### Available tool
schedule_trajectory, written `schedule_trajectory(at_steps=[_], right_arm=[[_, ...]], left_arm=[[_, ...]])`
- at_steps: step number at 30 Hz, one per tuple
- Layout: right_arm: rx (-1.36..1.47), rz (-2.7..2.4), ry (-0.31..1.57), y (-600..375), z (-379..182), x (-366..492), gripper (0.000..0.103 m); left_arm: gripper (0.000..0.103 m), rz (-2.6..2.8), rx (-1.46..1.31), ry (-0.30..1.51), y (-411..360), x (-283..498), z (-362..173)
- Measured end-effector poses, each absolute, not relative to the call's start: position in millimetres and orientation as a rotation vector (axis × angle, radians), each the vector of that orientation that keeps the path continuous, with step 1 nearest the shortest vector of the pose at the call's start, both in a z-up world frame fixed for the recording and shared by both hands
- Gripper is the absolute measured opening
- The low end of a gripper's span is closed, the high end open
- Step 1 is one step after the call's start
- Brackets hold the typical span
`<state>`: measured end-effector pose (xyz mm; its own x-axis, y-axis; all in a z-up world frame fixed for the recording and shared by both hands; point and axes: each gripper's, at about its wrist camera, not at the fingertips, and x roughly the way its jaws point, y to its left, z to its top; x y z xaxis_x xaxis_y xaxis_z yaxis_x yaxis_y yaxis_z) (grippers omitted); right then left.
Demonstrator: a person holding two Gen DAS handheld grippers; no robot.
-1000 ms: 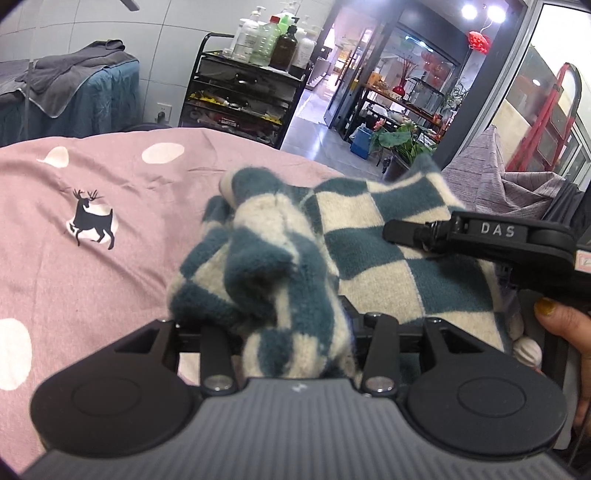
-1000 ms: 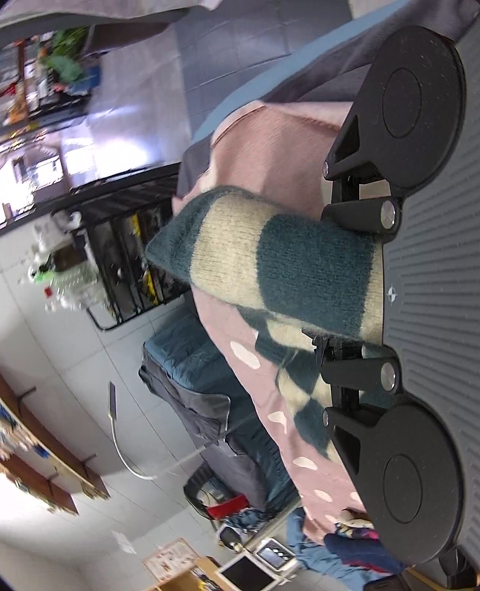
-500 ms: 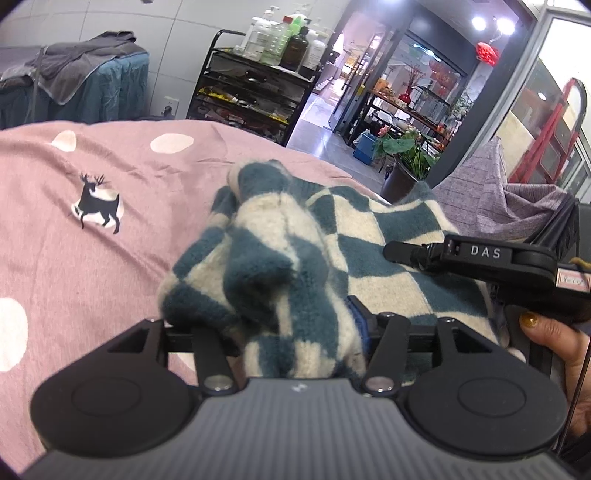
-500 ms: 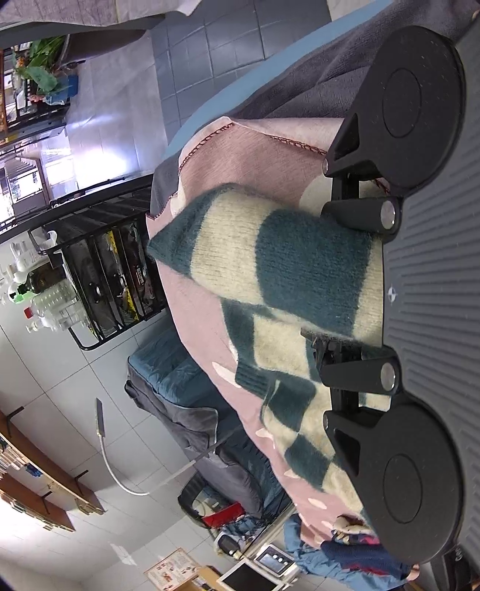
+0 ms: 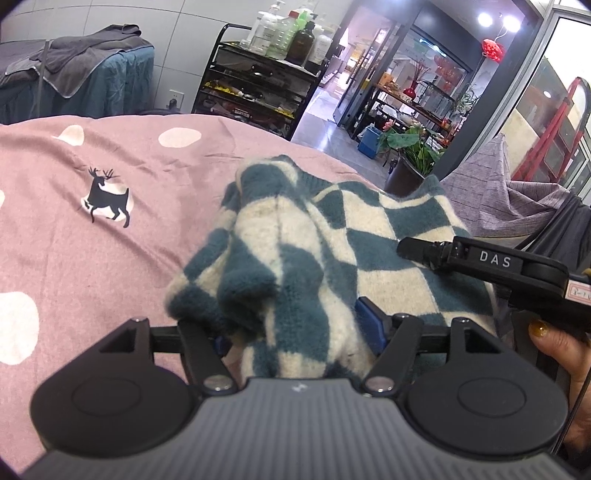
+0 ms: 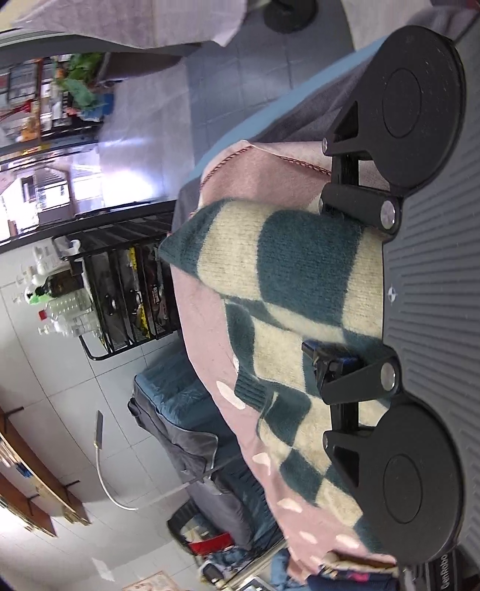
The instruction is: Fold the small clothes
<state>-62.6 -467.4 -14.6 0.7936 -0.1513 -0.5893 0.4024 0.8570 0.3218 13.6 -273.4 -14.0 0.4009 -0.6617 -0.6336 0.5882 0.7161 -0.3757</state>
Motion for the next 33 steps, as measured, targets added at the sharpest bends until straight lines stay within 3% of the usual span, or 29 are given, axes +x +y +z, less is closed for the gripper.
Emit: schedule_trajectory(at_steps=[4, 11, 15, 17, 19, 21, 22, 29, 33], right_arm=[[0.404, -0.325, 0.584, -463.8, -7.8, -68.6, 0.095], [0.246, -0.354, 0.535, -443.2, 13.0, -98.6, 0.095], [0.118, -0.336, 0.451, -422.4, 27.7, -117.7, 0.095], [0.068, -0.279, 0.452, -413.5, 30.3, -120.8, 0.094], [0.030, -0.246, 0.483, -404.2, 28.6, -118.5, 0.087], [0.010, -0.241, 0.504, -398.6, 24.8, -116.9, 0.063], [0.012, -0.245, 0.514, -397.4, 23.0, -116.0, 0.059], [0.059, -0.246, 0.572, -395.7, 5.0, -113.8, 0.056], [0.079, -0.253, 0.577, -392.3, -3.4, -116.3, 0.057]], left_arm=[[0.067, -0.799, -0.078, 0.841, -269.2, 12.4, -10.9], [0.077, -0.720, -0.007, 0.753, -241.2, -2.1, 3.4], [0.075, -0.634, 0.042, 0.567, -224.4, -16.5, 26.5], [0.069, -0.678, 0.034, 0.504, -221.0, -19.3, 40.4], [0.065, -0.757, 0.033, 0.510, -227.2, -19.7, 49.7], [0.062, -0.799, 0.059, 0.515, -237.2, -24.2, 50.7], [0.062, -0.817, 0.076, 0.519, -242.3, -27.1, 48.9], [0.061, -0.817, 0.187, 0.615, -266.2, -32.9, 11.1], [0.067, -0.814, 0.191, 0.637, -267.6, -26.9, -0.5]])
